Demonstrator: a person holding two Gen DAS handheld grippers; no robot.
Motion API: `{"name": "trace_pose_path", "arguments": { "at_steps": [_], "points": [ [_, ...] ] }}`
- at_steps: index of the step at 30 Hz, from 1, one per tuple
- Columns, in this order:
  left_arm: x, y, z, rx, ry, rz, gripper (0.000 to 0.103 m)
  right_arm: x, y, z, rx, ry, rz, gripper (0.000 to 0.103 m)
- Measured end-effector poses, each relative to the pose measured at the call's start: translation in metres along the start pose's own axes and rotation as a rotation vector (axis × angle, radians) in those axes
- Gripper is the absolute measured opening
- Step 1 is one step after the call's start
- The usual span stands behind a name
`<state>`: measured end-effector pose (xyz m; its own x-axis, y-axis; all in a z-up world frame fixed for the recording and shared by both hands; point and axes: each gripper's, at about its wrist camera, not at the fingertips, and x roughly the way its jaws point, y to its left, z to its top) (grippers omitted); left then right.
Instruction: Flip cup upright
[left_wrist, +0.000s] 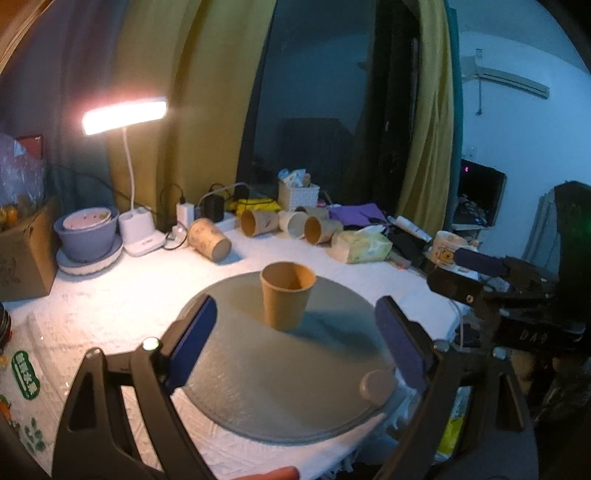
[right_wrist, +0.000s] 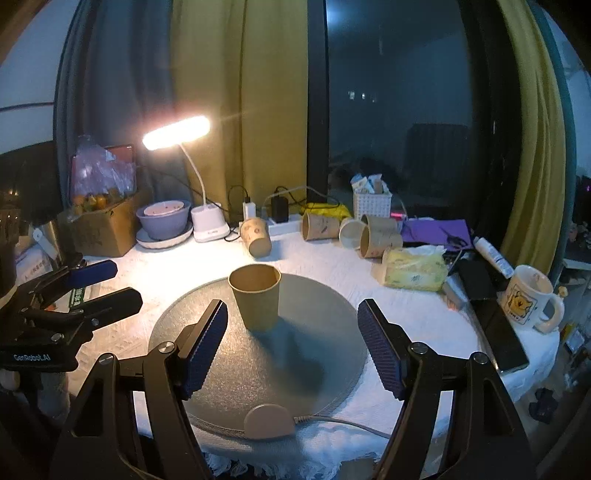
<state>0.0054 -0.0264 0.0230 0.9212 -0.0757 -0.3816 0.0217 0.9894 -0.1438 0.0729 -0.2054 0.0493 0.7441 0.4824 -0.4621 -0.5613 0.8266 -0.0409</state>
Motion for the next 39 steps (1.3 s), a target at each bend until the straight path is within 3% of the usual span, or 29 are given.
{"name": "trace_pose_path", "arguments": {
  "at_steps": [13,23,39],
  "points": [
    [-0.032,-0.022,0.018,0.044,-0.082,-0.022,0.089,-0.038,0.003,0.015,-0.024,-0.095,-0.019,0.076],
    [-0.052,-0.028,0.025,0.065,-0.155,0.011,0.089,-0.049,0.011,0.019,-0.054,-0.116,-0.024,0.076],
    [-0.053,-0.011,0.021,0.034,-0.167,0.053,0.089,-0.048,0.017,0.022,-0.061,-0.109,-0.022,0.076]
  ]
}}
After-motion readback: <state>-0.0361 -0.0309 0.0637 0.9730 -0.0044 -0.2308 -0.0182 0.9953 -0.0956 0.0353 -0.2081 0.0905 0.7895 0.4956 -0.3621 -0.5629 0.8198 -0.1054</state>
